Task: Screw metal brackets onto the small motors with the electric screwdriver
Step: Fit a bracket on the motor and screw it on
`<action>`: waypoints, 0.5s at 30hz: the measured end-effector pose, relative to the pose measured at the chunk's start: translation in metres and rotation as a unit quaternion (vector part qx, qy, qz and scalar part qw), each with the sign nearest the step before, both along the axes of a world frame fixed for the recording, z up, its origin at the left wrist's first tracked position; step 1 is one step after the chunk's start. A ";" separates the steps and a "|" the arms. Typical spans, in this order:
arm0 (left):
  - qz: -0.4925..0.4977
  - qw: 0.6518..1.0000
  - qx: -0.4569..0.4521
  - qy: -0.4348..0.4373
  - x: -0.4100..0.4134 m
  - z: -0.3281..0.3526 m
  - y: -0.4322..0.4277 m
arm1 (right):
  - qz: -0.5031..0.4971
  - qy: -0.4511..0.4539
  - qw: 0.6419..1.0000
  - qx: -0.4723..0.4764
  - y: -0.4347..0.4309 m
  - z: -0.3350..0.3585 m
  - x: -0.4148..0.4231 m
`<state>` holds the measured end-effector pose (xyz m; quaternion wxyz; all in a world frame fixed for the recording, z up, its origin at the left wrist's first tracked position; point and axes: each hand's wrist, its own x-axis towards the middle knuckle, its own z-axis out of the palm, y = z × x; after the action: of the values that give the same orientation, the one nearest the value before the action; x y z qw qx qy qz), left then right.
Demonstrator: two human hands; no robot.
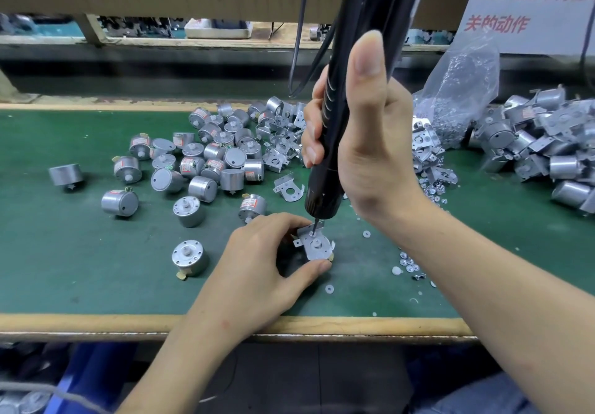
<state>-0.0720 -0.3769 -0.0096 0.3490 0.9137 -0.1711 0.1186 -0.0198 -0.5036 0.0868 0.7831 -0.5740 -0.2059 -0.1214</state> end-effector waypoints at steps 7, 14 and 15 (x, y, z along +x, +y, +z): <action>0.006 1.000 0.020 0.018 0.002 -0.005 -0.003 | 0.007 -0.003 1.000 -0.006 0.001 -0.003 0.003; -0.001 0.999 0.028 0.017 0.003 -0.005 -0.003 | 0.014 0.001 0.999 -0.035 0.004 -0.005 0.004; -0.003 0.999 0.027 0.017 0.003 -0.005 -0.002 | 0.016 0.002 0.999 -0.039 0.004 -0.005 0.004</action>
<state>-0.0691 -0.3794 -0.0149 0.3279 0.9240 -0.1708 0.0974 -0.0158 -0.4994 0.0822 0.7627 -0.6006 -0.2183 -0.0998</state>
